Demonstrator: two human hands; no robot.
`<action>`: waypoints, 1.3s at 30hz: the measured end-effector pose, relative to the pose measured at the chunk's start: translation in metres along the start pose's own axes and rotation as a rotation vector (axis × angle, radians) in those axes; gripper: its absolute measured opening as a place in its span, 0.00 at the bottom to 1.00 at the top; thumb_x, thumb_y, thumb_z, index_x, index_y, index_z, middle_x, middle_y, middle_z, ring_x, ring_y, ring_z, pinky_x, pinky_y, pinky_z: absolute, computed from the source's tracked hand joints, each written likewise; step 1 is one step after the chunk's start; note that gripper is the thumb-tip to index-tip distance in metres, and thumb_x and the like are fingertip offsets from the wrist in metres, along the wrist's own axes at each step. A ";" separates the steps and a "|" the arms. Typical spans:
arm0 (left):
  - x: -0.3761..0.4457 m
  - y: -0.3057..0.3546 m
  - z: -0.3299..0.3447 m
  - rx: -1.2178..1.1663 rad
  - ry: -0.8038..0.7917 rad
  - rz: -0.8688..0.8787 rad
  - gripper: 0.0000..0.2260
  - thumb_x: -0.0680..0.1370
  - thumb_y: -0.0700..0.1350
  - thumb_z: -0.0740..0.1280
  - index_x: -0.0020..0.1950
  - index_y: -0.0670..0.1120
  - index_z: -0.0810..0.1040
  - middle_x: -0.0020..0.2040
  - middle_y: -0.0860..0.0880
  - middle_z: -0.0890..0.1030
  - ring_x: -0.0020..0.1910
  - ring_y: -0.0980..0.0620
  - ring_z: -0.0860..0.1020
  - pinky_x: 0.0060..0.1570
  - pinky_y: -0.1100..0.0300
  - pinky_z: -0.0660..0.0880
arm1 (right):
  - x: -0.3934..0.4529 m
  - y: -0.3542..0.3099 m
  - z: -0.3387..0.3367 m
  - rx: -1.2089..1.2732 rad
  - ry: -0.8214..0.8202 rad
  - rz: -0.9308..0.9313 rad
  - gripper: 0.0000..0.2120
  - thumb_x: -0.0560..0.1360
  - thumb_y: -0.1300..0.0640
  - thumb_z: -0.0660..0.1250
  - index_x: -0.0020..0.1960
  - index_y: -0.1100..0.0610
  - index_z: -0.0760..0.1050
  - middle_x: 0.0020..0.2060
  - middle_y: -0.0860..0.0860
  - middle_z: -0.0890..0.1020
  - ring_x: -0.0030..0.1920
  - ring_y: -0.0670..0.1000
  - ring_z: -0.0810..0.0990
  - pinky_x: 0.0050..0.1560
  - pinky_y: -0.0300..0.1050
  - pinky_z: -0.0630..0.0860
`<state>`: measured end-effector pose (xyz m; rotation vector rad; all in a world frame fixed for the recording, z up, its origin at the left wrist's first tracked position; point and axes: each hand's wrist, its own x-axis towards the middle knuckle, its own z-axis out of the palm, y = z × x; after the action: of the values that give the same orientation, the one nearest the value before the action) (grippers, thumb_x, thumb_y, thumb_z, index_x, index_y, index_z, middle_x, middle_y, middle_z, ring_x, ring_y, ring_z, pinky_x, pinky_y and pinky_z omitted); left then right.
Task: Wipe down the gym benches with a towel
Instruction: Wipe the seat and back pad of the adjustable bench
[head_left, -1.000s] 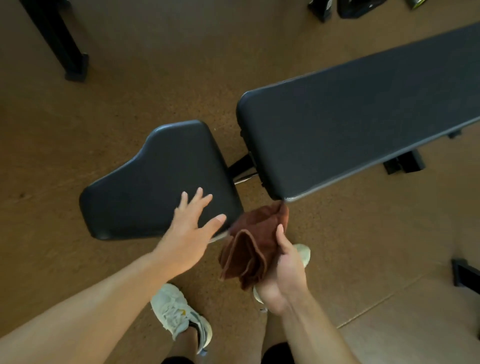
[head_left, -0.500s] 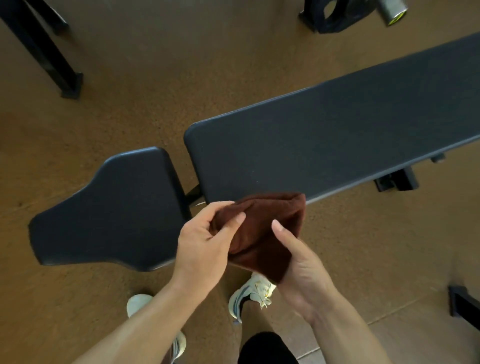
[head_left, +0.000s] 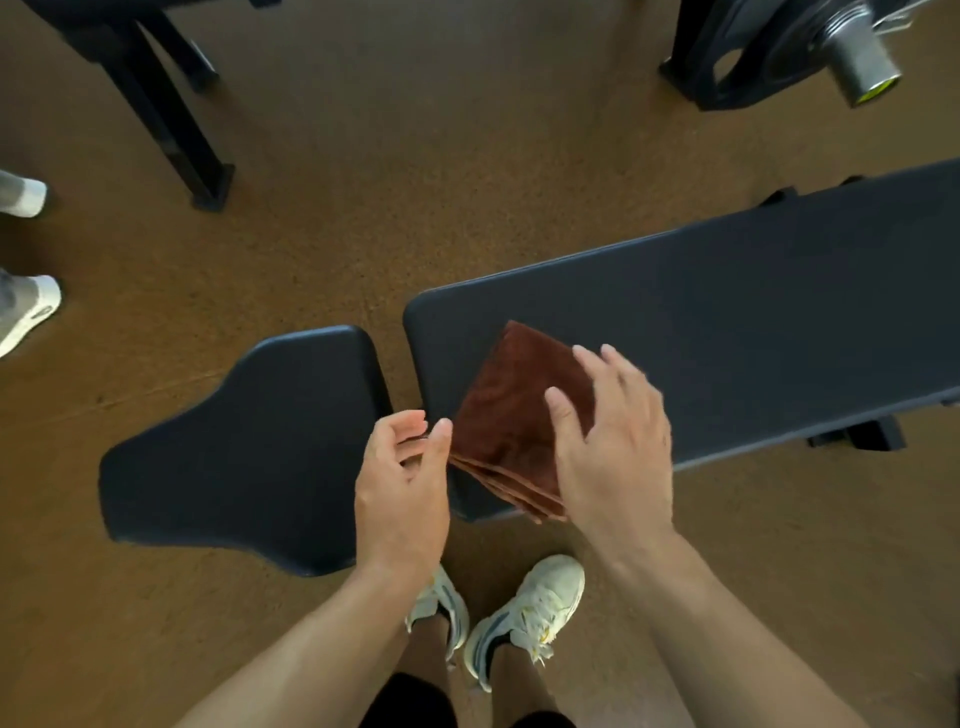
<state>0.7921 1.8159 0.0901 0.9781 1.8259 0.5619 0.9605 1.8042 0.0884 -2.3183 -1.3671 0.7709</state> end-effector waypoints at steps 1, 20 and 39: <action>0.006 -0.007 -0.001 0.013 0.021 -0.005 0.12 0.81 0.56 0.65 0.63 0.56 0.75 0.58 0.59 0.79 0.55 0.67 0.77 0.46 0.72 0.70 | -0.001 -0.001 0.018 -0.082 -0.101 -0.012 0.30 0.84 0.35 0.54 0.84 0.44 0.56 0.84 0.48 0.56 0.84 0.52 0.50 0.84 0.61 0.47; 0.074 0.011 -0.040 -0.012 -0.056 -0.050 0.16 0.84 0.56 0.60 0.70 0.55 0.72 0.66 0.56 0.75 0.61 0.61 0.74 0.49 0.71 0.66 | -0.048 0.002 0.087 -0.550 -0.246 -0.437 0.39 0.77 0.34 0.63 0.84 0.41 0.55 0.85 0.50 0.53 0.85 0.61 0.49 0.77 0.75 0.55; 0.071 0.054 0.006 0.537 -0.359 0.271 0.36 0.80 0.37 0.65 0.82 0.57 0.52 0.83 0.57 0.45 0.82 0.56 0.45 0.76 0.54 0.59 | -0.063 0.070 0.050 -0.542 -0.135 -0.122 0.39 0.72 0.42 0.63 0.83 0.43 0.59 0.85 0.47 0.49 0.84 0.61 0.51 0.78 0.69 0.52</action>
<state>0.8021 1.9044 0.0892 1.5898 1.5510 0.0312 0.9543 1.7163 0.0282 -2.5717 -1.9569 0.5779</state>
